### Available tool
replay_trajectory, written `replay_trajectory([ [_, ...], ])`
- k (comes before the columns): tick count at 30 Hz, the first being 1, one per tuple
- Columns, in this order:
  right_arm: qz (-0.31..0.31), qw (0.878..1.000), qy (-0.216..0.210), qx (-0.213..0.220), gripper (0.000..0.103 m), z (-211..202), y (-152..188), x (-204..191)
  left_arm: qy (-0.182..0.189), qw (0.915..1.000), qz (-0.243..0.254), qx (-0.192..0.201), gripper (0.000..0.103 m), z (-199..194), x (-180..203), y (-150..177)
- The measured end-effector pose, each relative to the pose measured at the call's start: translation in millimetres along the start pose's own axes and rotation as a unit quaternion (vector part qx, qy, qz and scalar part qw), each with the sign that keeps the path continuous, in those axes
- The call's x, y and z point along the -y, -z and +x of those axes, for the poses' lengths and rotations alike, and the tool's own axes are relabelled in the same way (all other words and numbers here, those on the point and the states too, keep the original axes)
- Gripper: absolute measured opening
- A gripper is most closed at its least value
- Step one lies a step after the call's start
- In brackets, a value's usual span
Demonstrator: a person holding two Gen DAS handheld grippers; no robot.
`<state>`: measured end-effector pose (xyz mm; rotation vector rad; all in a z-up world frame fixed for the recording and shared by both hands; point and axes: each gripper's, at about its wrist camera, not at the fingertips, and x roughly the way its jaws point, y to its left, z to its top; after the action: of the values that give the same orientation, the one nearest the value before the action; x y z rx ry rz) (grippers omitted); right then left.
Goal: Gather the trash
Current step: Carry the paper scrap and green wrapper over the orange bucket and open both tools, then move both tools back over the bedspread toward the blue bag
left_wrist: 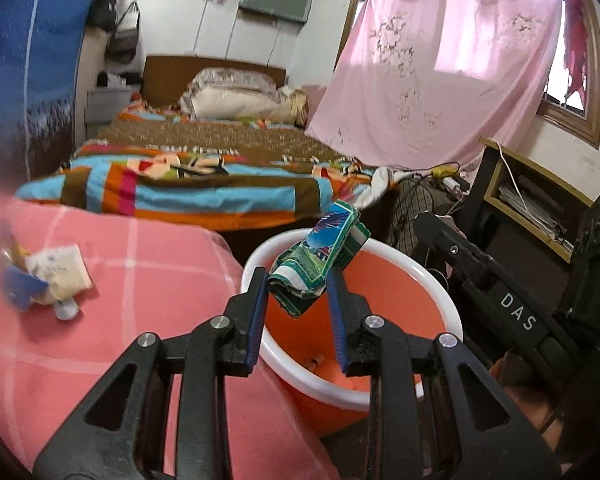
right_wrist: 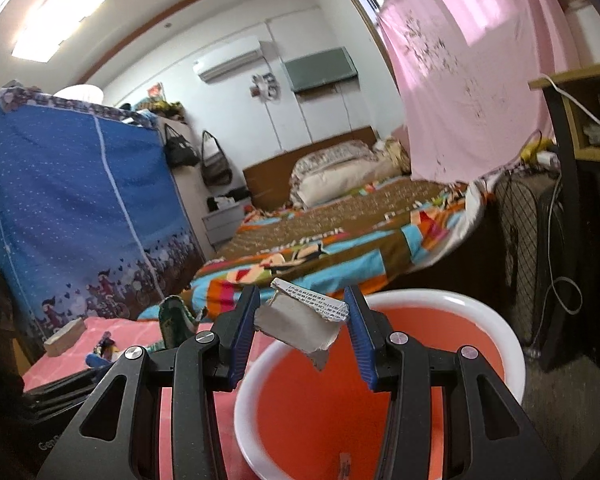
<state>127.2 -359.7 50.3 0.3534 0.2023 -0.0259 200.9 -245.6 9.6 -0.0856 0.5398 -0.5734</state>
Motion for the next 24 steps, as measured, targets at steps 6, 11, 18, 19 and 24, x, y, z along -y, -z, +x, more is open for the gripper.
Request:
replay_trajectory([
  [6, 0.023, 0.999, 0.003, -0.025, 0.044, 5.4, 2.8, 9.5, -0.004, 0.9994, -0.016, -0.032, 0.034, 12.8, 1.5, 4.4],
  [11, 0.033, 0.999, 0.007, -0.039, 0.051, 8.3, 3.6, 12.6, -0.005, 0.9985, -0.025, -0.049, 0.039, 20.6, 3.2, 6.2],
  [18, 0.037, 0.998, 0.012, -0.045, 0.055, 10.7, 3.0, 17.1, -0.004, 0.9974, -0.040, -0.059, 0.051, 23.6, -1.7, 6.7],
  [19, 0.037, 0.998, 0.013, -0.044, 0.055, 10.7, 2.8, 17.3, -0.005, 0.9974, -0.041, -0.058, 0.052, 22.8, -2.6, 7.0],
  [24, 0.037, 0.998, 0.015, -0.042, 0.058, 10.3, 2.6, 17.4, -0.018, 0.9980, -0.047, -0.040, 0.055, 14.7, -7.8, 6.5],
])
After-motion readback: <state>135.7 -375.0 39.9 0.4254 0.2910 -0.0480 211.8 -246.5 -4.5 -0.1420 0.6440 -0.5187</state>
